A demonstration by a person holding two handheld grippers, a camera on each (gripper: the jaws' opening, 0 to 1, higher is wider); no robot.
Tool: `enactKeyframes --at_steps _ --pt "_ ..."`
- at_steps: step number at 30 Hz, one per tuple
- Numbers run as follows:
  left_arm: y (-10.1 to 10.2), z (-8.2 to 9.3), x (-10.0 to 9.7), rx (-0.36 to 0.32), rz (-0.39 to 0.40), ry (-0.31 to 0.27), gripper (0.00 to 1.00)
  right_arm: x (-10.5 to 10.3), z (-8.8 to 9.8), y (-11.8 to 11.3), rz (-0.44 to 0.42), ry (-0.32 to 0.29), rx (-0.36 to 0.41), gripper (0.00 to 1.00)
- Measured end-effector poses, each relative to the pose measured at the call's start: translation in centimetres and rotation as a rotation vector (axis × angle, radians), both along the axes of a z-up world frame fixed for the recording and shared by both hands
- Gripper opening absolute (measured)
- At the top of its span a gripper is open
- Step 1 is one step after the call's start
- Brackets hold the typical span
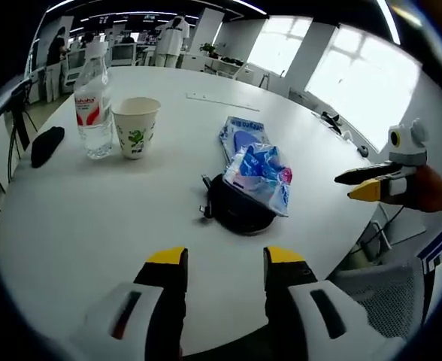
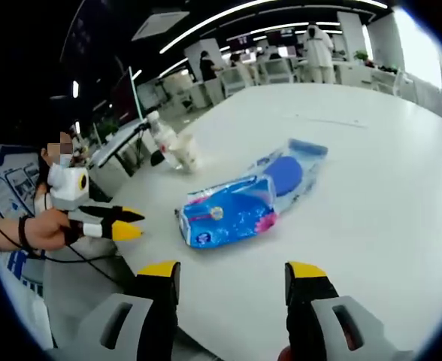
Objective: Arrange the tabletop items into an orderly group along one side of the table until the central work area is clear of visible clutter.
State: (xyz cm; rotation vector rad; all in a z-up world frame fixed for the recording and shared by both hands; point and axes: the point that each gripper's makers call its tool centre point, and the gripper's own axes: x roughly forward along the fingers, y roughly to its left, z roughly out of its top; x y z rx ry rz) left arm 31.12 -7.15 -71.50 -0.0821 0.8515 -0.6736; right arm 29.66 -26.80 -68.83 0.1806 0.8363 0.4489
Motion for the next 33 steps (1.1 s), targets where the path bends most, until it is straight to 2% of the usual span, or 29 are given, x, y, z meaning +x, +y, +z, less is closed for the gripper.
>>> enactKeyframes --at_steps 9,17,27,33 --pt "-2.6 -0.4 -0.8 -0.018 0.044 0.031 0.39 1.1 -1.8 -1.9 -0.010 0.036 0.035 0.56" --pt "-4.6 -0.5 -0.3 -0.045 0.088 0.054 0.36 2.1 -3.3 -2.1 -0.007 0.068 0.028 0.50" --pt "-6.6 -0.4 1.3 -0.063 0.111 0.062 0.32 5.8 -3.0 -1.7 -0.075 0.046 0.059 0.42" --pt "-7.3 -0.7 1.8 -0.057 0.120 0.070 0.30 7.6 -3.0 -1.1 -0.096 0.036 0.082 0.34"
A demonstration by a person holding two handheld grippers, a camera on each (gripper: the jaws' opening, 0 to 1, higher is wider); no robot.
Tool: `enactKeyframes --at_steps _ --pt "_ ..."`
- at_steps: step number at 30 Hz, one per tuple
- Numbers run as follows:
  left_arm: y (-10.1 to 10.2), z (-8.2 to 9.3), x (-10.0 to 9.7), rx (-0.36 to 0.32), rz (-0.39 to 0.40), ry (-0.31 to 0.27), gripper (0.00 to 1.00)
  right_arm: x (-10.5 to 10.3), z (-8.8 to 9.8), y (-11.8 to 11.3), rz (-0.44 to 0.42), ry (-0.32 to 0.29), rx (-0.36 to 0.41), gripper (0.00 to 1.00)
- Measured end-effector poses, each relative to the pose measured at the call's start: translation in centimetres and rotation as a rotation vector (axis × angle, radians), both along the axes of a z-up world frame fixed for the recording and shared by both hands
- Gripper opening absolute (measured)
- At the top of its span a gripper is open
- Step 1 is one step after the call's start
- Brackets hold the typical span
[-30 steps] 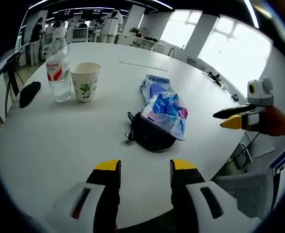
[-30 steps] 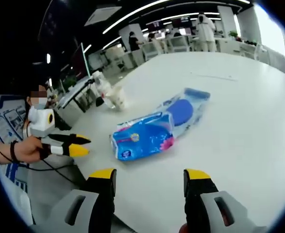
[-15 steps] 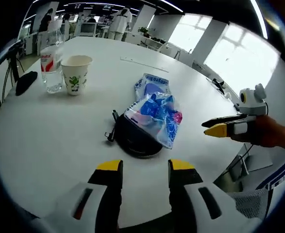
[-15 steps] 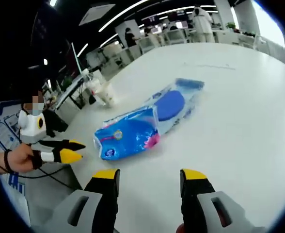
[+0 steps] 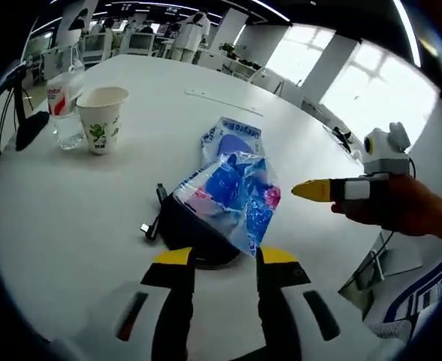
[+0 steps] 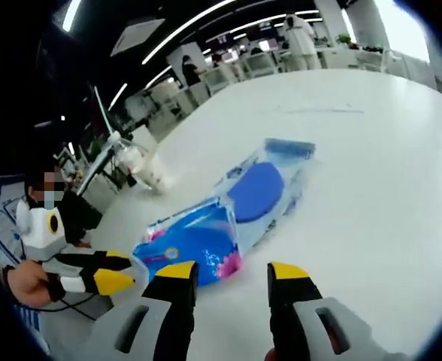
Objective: Arrange the tabletop items into an orderly group along one side of the table until the central work area is clear of visible clutter.
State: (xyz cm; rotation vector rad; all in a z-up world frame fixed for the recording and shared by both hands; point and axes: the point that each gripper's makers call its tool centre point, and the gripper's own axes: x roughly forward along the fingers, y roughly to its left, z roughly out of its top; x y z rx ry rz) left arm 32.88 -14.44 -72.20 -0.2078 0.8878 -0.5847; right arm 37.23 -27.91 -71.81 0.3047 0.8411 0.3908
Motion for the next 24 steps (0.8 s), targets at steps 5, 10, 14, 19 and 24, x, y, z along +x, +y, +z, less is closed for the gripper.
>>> enactKeyframes --at_steps 5,10,14,19,24 --pt "-0.3 -0.3 0.3 0.003 0.007 0.009 0.29 1.2 0.0 0.0 -0.057 -0.006 0.034 0.27" --pt "-0.3 -0.7 0.8 0.015 0.002 0.014 0.29 1.7 -0.5 0.2 -0.078 0.011 0.039 0.25" --pt "-0.6 -0.9 0.8 0.019 -0.009 0.020 0.29 1.9 -0.7 1.0 -0.062 0.016 0.034 0.24" --pt "-0.8 -1.2 0.8 0.024 -0.013 0.030 0.23 2.1 -0.7 1.5 -0.061 0.017 0.026 0.15" --pt "-0.8 -0.7 1.1 0.032 -0.032 0.005 0.01 1.3 -0.4 2.2 -0.017 0.018 -0.006 0.00"
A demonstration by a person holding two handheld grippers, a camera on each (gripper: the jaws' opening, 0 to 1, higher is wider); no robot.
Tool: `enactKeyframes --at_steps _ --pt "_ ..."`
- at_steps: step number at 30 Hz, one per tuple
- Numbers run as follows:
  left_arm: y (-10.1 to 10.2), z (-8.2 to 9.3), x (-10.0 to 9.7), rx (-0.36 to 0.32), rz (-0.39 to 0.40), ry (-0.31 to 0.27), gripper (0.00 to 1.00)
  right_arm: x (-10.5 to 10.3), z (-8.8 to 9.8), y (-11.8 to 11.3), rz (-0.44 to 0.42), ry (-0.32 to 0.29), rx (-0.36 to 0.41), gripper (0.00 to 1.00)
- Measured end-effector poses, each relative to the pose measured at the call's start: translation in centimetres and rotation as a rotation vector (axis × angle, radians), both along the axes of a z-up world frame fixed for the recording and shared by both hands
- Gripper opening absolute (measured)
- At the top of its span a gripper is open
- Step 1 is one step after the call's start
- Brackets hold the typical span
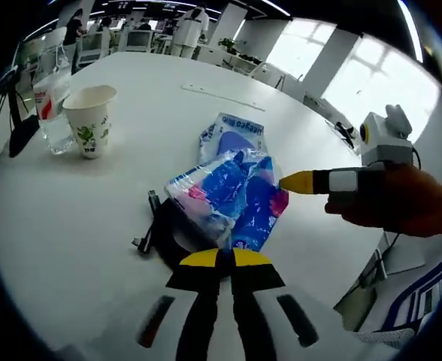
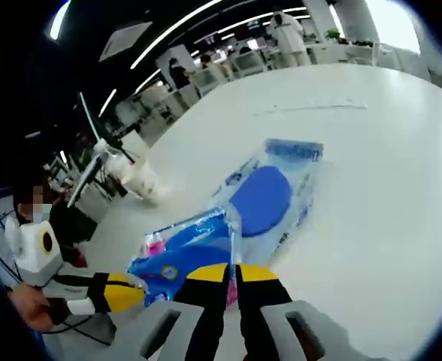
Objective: Arrange the tabletop items into an orderly group along one side of the table until the central work area is clear of visible clutter.
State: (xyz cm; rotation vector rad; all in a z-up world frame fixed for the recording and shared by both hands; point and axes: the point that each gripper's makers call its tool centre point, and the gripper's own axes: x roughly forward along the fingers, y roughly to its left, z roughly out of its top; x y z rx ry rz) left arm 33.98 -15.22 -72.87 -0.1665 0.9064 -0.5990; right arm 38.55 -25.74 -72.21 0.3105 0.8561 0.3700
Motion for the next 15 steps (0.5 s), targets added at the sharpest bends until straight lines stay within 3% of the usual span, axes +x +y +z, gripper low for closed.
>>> enactKeyframes --at_steps 15 --pt "0.2 0.5 -0.6 0.007 -0.028 -0.014 0.00 -2.0 0.4 -0.3 -0.005 -0.002 0.033 0.00"
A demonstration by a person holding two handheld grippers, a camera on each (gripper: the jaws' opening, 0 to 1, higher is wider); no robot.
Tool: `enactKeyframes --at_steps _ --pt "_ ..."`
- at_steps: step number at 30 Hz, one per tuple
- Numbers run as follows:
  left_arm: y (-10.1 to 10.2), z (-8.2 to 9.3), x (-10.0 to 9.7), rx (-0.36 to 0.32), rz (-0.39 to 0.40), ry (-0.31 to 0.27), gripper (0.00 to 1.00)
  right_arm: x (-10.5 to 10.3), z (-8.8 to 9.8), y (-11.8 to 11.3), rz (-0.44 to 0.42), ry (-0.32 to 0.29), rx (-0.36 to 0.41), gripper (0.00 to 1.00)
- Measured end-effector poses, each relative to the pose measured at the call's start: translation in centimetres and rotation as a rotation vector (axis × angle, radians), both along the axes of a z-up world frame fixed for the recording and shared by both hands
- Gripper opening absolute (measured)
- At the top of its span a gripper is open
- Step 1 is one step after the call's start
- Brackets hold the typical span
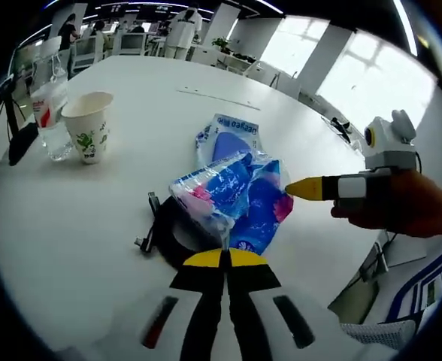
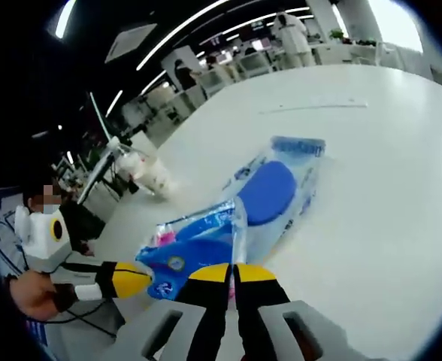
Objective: Arrange the tabletop items into an orderly group along one side of the table until the central work area is clear of visible clutter.
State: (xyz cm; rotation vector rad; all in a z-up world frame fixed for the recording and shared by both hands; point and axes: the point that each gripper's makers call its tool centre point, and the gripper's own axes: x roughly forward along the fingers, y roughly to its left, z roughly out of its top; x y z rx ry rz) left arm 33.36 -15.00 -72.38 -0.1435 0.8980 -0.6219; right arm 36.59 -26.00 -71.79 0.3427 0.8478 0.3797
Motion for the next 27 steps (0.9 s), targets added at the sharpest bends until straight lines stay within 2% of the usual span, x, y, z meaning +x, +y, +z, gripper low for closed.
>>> enactKeyframes --at_steps 6,12,23,27 --pt "-0.7 0.4 -0.4 -0.009 -0.027 -0.003 0.00 -0.6 0.4 -0.7 -0.006 -0.006 -0.006 0.00" --pt "-1.9 0.8 -0.9 -0.011 -0.065 -0.014 0.00 -1.5 0.6 -2.3 -0.029 -0.012 -0.014 0.00" --pt "-6.0 0.6 -2.7 -0.013 -0.174 -0.009 0.00 -3.9 0.3 -6.5 -0.108 0.002 -0.029 0.00" --pt "-7.9 0.5 -4.0 -0.001 -0.253 -0.017 0.00 -4.9 0.2 -8.0 -0.142 0.005 -0.037 0.00"
